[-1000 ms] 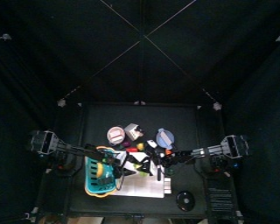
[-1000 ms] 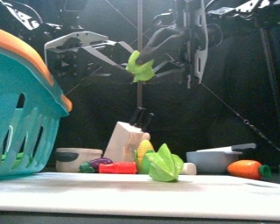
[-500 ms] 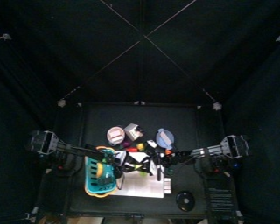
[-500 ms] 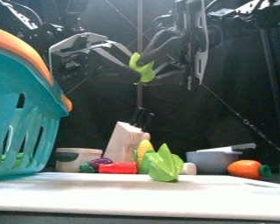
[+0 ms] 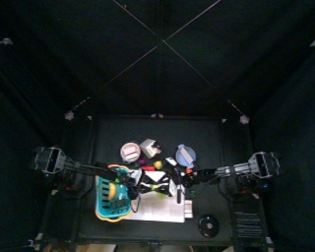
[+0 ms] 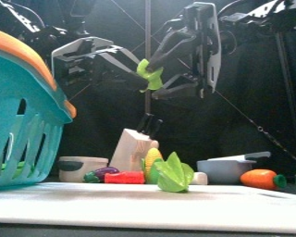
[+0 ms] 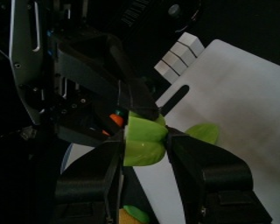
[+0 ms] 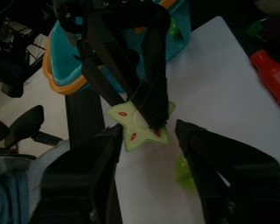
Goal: Hand over starfruit bottom to left hand
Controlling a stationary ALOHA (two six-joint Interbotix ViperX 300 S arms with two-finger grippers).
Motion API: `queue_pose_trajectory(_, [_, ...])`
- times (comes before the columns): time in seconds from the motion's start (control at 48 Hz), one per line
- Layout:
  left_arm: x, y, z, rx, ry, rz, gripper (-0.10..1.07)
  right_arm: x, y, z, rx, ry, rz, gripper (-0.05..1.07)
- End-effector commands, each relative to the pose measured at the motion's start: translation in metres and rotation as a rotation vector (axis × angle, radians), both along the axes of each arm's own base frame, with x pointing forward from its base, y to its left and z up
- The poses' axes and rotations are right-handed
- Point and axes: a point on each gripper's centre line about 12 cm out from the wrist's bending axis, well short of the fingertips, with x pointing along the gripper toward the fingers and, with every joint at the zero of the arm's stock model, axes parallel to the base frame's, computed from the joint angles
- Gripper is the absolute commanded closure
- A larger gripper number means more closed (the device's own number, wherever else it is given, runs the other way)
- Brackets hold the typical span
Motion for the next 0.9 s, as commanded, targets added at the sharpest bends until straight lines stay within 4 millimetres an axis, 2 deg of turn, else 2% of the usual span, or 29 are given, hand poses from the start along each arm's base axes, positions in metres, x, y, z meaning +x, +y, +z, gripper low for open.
queue_pose_trajectory(0.0, [0.001, -0.002, 0.007, -0.007, -0.025, -0.004, 0.32, -0.003, -0.003, 0.019, -0.008, -0.048, -0.006, 0.09])
queue_pose_trajectory(0.271, [0.001, -0.001, 0.008, -0.034, -0.024, 0.015, 0.32, -0.018, -0.005, 0.028, -0.035, -0.065, -0.013, 0.06])
queue_pose_trajectory(0.562, [-0.005, 0.008, 0.032, -0.212, -0.043, 0.156, 0.33, -0.039, -0.01, 0.025, -0.066, -0.044, -0.034, 0.06])
queue_pose_trajectory(0.708, [-0.012, 0.015, 0.04, -0.345, 0.042, 0.261, 0.33, -0.046, -0.014, 0.021, -0.08, -0.023, -0.057, 0.06])
queue_pose_trajectory(0.875, [-0.025, 0.013, 0.036, -0.449, 0.223, 0.322, 0.33, -0.049, -0.016, 0.02, -0.088, -0.014, -0.07, 0.06])
